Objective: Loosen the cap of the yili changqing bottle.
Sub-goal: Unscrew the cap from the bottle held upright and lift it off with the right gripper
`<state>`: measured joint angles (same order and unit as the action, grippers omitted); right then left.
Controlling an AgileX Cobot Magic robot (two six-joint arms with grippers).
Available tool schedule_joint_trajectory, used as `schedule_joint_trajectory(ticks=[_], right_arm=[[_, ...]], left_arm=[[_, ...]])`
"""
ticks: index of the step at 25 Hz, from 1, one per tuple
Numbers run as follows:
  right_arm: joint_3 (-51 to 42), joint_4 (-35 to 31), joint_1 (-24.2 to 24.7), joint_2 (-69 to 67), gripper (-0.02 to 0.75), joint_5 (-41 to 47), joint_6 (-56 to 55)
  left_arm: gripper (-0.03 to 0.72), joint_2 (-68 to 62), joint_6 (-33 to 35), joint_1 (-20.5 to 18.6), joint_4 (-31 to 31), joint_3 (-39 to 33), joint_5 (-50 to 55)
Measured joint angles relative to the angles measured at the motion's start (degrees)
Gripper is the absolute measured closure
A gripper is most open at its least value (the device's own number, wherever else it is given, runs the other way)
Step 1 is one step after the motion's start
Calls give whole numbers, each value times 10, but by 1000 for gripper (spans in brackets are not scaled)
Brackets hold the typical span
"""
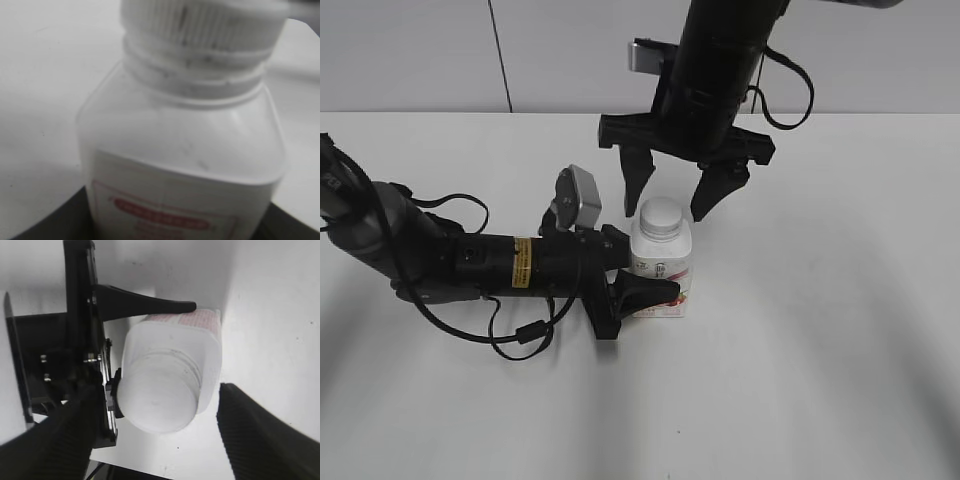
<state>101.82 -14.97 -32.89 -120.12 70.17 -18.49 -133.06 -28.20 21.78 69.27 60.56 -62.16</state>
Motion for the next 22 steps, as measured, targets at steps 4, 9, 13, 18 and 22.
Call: schedule_joint_trajectory(ticks=[4, 9, 13, 18, 22], right_arm=[[-3, 0, 0, -1, 158, 0, 0], [-3, 0, 0, -3, 158, -1, -1], [-3, 0, 0, -16, 158, -1, -1], [-3, -1, 0, -21, 158, -1, -1], [-3, -1, 0, -21, 158, -1, -1]], left_arm=[[300, 0, 0, 0, 0, 0, 0], [300, 0, 0, 0, -1, 0, 0], [300, 0, 0, 0, -1, 0, 1], [300, 0, 0, 0, -1, 0, 1], [300, 0, 0, 0, -1, 0, 1]])
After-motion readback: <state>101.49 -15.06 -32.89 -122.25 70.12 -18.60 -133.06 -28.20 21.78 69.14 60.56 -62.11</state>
